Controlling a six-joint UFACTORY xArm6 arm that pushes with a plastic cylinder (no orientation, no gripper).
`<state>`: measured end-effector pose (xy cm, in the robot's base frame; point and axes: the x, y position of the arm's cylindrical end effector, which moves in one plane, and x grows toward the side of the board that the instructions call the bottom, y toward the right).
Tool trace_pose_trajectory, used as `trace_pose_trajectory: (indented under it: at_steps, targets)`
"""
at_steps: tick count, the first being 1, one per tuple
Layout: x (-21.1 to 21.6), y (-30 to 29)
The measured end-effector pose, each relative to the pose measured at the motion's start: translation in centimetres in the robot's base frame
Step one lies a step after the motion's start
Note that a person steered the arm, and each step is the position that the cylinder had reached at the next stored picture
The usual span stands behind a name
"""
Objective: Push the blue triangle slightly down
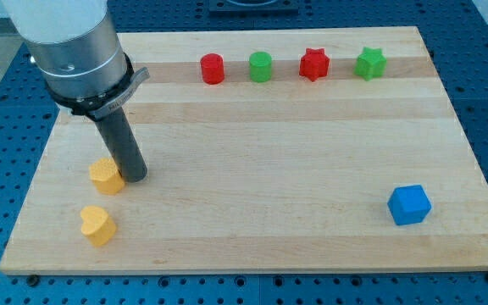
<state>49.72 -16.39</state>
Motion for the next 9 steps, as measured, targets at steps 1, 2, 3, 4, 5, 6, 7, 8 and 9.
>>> trace_pose_trajectory:
  at_steps: [1, 2, 3, 4, 5, 6, 7, 8, 9]
  targets:
    - [-0.4, 0.0]
    - [-1.8, 1.2]
    - [-8.9, 2.2]
    - [-15.7, 2.2]
    - [-22.0, 1.8]
    - [-27.3, 0.5]
    - [-30.6, -3.0]
    - [-30.6, -7.9]
    - [-29.7, -9.2]
